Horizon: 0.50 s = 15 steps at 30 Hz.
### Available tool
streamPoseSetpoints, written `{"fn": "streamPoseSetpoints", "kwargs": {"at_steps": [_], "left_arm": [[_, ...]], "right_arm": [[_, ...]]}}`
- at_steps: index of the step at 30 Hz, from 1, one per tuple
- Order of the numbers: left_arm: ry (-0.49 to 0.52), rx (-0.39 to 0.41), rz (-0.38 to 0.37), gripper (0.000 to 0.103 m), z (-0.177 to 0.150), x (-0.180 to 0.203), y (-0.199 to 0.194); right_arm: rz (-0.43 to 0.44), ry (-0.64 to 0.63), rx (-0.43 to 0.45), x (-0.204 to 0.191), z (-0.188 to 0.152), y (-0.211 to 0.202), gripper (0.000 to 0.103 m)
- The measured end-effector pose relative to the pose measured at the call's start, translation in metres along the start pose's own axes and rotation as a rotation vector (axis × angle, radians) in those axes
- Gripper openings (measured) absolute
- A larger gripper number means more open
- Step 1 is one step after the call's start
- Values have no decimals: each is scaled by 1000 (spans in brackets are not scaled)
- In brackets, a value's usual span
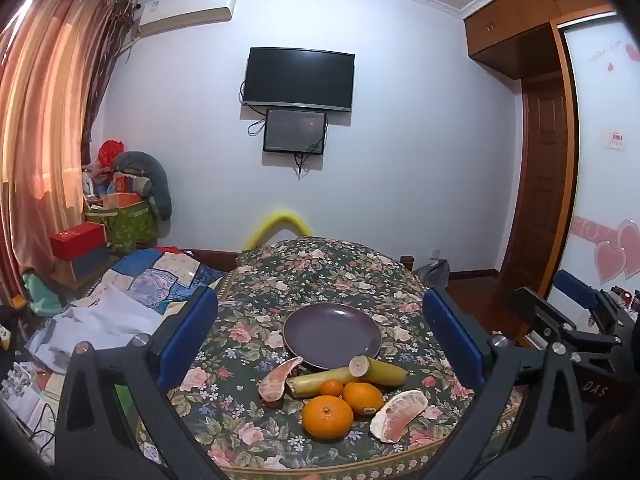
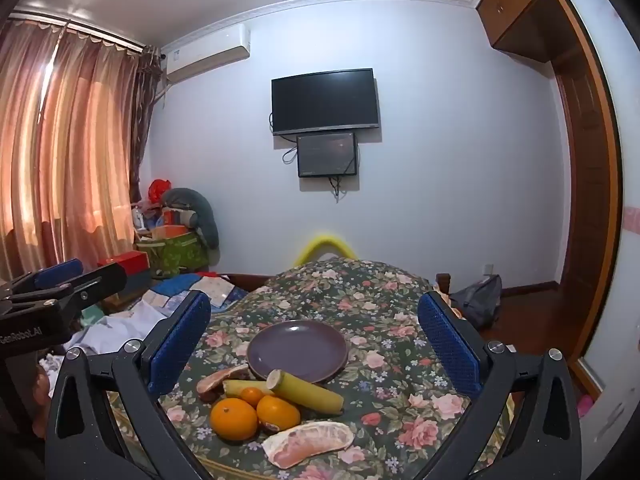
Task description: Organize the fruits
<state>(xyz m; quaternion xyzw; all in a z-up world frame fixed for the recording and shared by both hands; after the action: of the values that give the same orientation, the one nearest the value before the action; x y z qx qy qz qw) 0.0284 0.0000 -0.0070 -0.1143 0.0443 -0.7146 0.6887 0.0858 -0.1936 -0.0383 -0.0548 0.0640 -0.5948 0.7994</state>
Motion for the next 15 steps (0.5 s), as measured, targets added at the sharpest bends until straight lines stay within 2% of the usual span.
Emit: {"fn": "streamPoseSetpoints", "kwargs": {"at_steps": [15], "left_arm": [[33,-9,0,103,2,5,1]], "right_arm": [[-3,4,-8,-1,3,-1,103]]}}
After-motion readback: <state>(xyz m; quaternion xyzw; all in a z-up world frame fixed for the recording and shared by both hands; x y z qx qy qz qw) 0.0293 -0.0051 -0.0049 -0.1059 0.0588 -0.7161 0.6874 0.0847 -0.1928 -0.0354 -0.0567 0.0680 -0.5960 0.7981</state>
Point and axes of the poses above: each gripper's, at about its wrist camera, not at the fingertips, and y roughly the way its jaws point, x to its right, z to its top, the point moved 3 cm from there along y, roughly the way its jaws point, and after that the axes turned 3 degrees about -z, right-handed, at the moved point
